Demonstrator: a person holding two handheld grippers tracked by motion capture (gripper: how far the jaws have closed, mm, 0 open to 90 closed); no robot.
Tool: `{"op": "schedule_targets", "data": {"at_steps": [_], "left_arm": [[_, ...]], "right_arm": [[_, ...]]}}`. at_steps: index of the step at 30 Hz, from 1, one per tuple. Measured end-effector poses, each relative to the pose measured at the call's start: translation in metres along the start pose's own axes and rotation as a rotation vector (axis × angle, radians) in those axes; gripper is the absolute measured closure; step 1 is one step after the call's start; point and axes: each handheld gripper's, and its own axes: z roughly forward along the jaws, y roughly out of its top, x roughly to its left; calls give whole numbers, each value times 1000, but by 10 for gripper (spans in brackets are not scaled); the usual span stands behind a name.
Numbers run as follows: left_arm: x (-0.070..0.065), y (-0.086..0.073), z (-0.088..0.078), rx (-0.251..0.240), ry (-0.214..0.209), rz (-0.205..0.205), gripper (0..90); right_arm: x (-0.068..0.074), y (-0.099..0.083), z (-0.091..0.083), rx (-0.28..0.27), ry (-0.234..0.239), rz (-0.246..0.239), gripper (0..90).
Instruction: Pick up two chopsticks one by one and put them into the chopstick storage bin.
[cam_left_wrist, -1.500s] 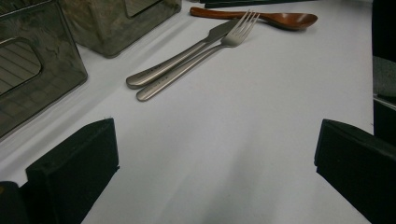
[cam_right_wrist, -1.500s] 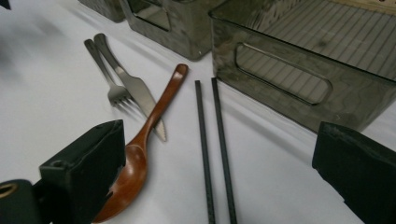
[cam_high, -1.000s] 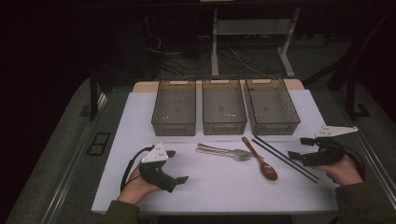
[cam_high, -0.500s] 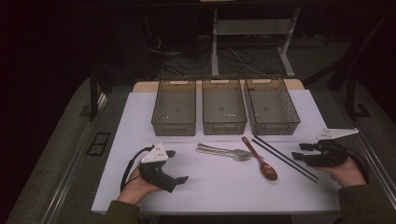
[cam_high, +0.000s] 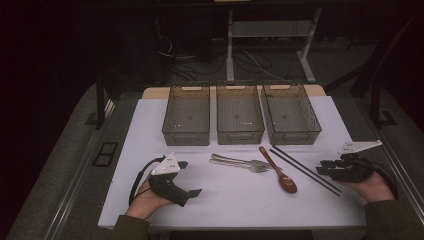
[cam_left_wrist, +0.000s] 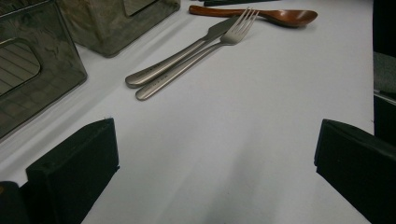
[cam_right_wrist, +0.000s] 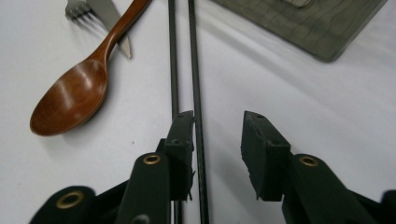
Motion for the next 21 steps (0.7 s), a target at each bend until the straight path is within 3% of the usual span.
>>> {"op": "schedule_targets", "data": {"at_steps": [12, 21], "left_arm": [[-1, 0, 0, 2, 1, 2, 0], [-1, 0, 0, 3, 2, 3, 0]], "right_arm": [[3, -3, 7, 66, 11, -26, 748], [5, -5, 10, 82, 10, -37, 792]]}}
